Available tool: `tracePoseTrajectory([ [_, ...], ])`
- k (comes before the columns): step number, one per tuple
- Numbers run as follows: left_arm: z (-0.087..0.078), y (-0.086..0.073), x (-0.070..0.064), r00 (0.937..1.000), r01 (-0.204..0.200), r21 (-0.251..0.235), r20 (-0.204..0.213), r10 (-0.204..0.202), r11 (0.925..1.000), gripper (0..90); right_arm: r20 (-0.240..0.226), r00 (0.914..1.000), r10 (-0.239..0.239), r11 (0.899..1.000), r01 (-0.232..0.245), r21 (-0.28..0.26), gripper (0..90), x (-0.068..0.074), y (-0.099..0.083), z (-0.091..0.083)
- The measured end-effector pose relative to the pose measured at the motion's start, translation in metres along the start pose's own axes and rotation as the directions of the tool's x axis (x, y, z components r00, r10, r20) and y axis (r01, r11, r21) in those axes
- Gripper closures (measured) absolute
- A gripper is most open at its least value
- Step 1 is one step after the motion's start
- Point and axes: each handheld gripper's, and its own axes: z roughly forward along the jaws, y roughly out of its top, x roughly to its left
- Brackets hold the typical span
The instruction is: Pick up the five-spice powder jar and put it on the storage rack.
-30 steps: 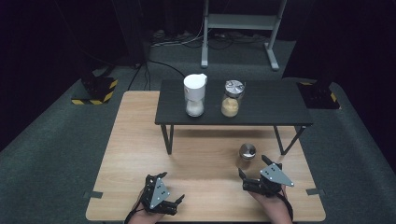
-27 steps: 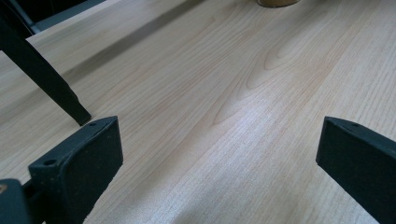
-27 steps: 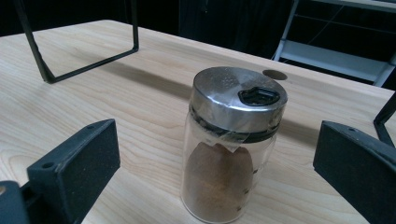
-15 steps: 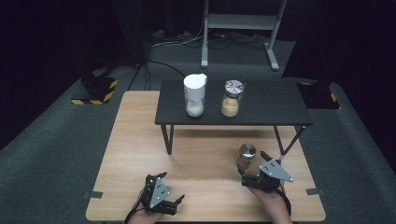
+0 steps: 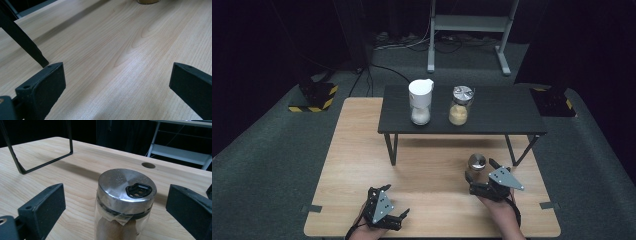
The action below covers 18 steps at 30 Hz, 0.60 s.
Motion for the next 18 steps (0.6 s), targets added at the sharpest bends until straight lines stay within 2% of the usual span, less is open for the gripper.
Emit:
tracePoseTrajectory([
  [18,0.0000,-0.0001,0.0002,1.0000,0.003,-0.002,0.000,-0.003,1.0000,0.7,-0.018,0.9992,0.036,0.999,-0.036,-0.011,21.1,-0.0074,-0.0035,0.0101],
])
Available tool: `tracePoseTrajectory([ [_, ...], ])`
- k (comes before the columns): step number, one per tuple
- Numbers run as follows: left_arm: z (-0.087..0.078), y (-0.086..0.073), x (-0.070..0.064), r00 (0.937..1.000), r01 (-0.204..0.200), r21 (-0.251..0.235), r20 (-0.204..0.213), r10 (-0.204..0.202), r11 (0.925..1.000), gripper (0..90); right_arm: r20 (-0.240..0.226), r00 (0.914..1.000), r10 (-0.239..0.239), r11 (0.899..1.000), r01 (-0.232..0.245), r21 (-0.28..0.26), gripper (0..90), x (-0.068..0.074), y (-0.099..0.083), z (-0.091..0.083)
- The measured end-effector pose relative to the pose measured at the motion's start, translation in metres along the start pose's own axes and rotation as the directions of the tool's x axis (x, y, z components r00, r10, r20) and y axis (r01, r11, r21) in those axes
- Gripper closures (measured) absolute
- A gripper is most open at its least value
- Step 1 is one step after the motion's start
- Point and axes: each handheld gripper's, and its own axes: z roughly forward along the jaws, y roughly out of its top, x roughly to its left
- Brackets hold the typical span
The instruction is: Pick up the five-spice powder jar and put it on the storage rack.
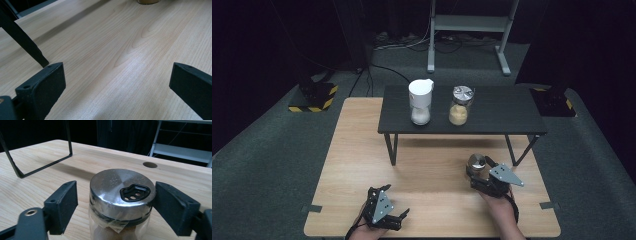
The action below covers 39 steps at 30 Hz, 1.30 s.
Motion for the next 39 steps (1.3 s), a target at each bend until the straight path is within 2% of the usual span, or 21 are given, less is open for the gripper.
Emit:
tracePoseTrajectory([
  [13,-0.0001,-0.0001,-0.0002,1.0000,-0.003,0.001,0.000,0.003,1.0000,0.7,-0.006,0.9994,0.035,0.999,-0.035,-0.004,30.5,-0.0055,-0.0047,0.0041],
  [28,-0.0005,-0.0003,0.0002,1.0000,0.003,0.000,0.000,-0.003,1.0000,0.7,-0.011,0.9998,0.013,0.999,-0.014,-0.034,34.1,-0.0056,-0.0049,0.0035],
  [39,-0.0004,-0.0003,0.0007,1.0000,0.008,-0.001,0.002,-0.008,1.0000,0.7,-0.006,0.9999,0.009,1.000,-0.009,-0.029,34.3,-0.0043,-0.0028,0.0029],
])
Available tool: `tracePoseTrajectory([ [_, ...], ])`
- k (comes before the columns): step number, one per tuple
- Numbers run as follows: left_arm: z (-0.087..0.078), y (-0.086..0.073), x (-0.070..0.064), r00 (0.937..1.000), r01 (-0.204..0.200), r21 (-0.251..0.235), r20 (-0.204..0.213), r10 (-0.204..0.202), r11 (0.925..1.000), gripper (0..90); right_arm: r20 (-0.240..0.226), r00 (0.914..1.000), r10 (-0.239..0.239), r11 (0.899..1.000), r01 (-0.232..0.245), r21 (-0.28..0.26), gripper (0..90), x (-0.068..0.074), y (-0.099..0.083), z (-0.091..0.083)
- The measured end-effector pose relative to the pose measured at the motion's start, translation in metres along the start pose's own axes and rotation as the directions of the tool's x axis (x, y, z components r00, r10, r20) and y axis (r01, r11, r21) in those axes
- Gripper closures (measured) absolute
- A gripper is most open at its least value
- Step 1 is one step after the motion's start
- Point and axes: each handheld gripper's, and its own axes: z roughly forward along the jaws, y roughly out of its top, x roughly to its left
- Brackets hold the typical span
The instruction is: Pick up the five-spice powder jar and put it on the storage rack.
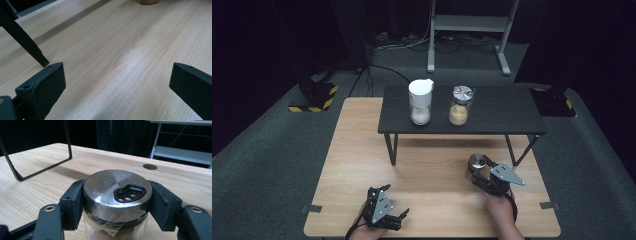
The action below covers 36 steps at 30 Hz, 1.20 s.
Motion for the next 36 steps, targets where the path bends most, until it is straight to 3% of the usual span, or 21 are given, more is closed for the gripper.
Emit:
tracePoseTrajectory([
  [36,-0.001,0.000,0.000,1.0000,-0.001,-0.004,0.004,0.001,1.0000,0.7,0.006,0.9998,-0.021,0.995,0.021,-0.099,34.3,0.004,0.026,-0.049],
])
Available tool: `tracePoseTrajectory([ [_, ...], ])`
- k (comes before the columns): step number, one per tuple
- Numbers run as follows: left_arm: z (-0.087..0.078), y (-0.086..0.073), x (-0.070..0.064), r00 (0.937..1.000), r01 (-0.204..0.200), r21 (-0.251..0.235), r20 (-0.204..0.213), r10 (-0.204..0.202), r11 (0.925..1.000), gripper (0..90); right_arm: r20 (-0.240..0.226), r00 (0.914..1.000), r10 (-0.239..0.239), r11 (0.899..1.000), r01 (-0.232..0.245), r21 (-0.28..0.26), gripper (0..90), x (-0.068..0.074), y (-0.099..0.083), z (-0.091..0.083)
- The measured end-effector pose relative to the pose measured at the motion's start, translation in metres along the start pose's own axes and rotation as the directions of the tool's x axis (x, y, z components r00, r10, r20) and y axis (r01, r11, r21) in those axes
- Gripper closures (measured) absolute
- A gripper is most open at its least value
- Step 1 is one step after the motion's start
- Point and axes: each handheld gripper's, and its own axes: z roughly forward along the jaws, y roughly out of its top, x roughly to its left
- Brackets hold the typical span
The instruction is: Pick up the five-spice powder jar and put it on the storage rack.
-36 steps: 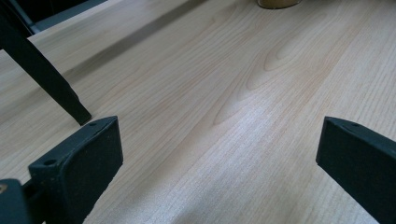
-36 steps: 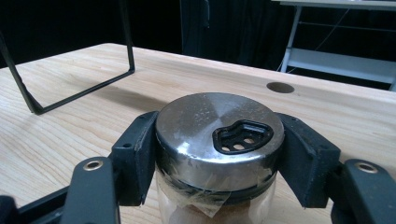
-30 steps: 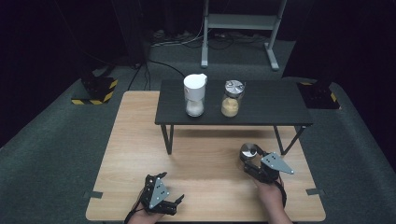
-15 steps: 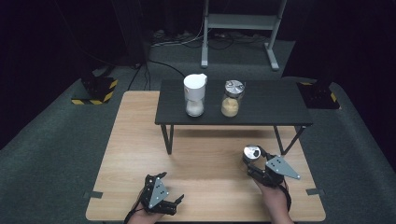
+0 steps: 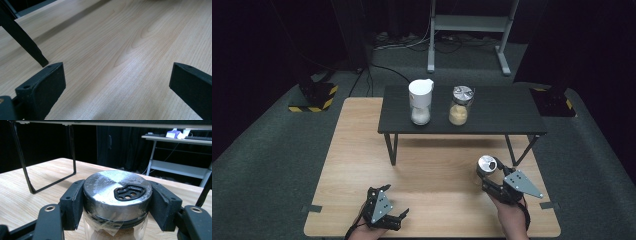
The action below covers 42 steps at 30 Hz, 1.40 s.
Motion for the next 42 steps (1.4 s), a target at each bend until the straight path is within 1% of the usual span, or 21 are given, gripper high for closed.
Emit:
tracePoseTrajectory([
  [12,0.000,0.000,0.000,1.0000,0.001,0.002,0.004,-0.001,1.0000,0.7,-0.001,0.9999,-0.011,1.000,0.011,-0.030,34.3,0.000,0.017,-0.012],
  [18,0.000,0.000,0.001,0.9999,0.006,0.003,0.011,-0.006,1.0000,0.7,-0.003,0.9999,-0.017,0.999,0.017,-0.033,34.3,0.001,0.024,-0.014],
  [26,0.000,0.000,0.001,0.9999,0.004,0.002,0.012,-0.004,1.0000,0.7,-0.006,0.9998,-0.019,0.999,0.019,-0.045,34.3,0.001,0.036,-0.017],
  [29,0.000,0.000,0.001,0.9999,0.003,0.004,0.013,-0.003,1.0000,0.7,-0.006,0.9996,-0.027,0.998,0.026,-0.049,34.3,0.001,0.040,-0.018],
  [42,0.000,0.000,0.000,0.9999,-0.001,0.006,0.015,0.001,1.0000,0.7,-0.008,0.9996,-0.029,0.997,0.028,-0.068,34.3,-0.002,0.059,-0.021],
])
